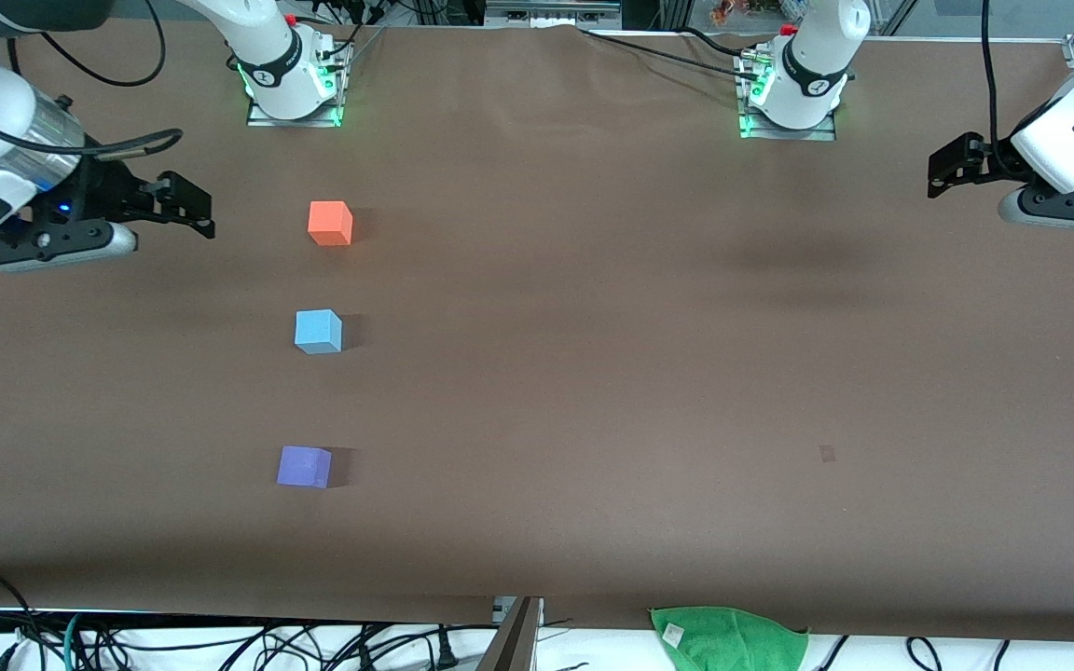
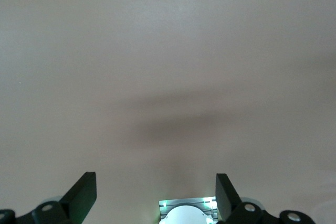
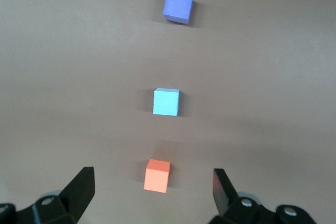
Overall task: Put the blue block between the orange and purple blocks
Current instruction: 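Open the right gripper, release the cube, and retract to rest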
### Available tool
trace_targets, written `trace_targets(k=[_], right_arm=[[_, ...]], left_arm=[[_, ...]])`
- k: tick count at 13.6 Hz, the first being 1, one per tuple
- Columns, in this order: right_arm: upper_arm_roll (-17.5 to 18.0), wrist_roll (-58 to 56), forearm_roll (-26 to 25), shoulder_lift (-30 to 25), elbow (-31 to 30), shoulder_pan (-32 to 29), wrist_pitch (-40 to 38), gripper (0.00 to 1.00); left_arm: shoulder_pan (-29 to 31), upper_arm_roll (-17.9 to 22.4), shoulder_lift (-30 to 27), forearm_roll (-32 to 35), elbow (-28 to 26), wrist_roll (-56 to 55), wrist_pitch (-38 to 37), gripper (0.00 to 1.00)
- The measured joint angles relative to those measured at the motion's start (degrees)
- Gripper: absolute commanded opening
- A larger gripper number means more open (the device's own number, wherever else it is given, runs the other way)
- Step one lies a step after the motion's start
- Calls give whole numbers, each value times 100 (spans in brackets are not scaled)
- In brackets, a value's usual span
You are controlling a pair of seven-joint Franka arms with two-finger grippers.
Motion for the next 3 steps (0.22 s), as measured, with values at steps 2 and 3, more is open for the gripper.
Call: trace_targets(k=[2,3], right_arm=[[19,-1,-164,35,9,28,-3,99],[23,-1,-198,57,14,61,-2,99]], left_arm=[[4,1,0,0,0,0,0,100],[4,0,0,0,0,0,0,100]])
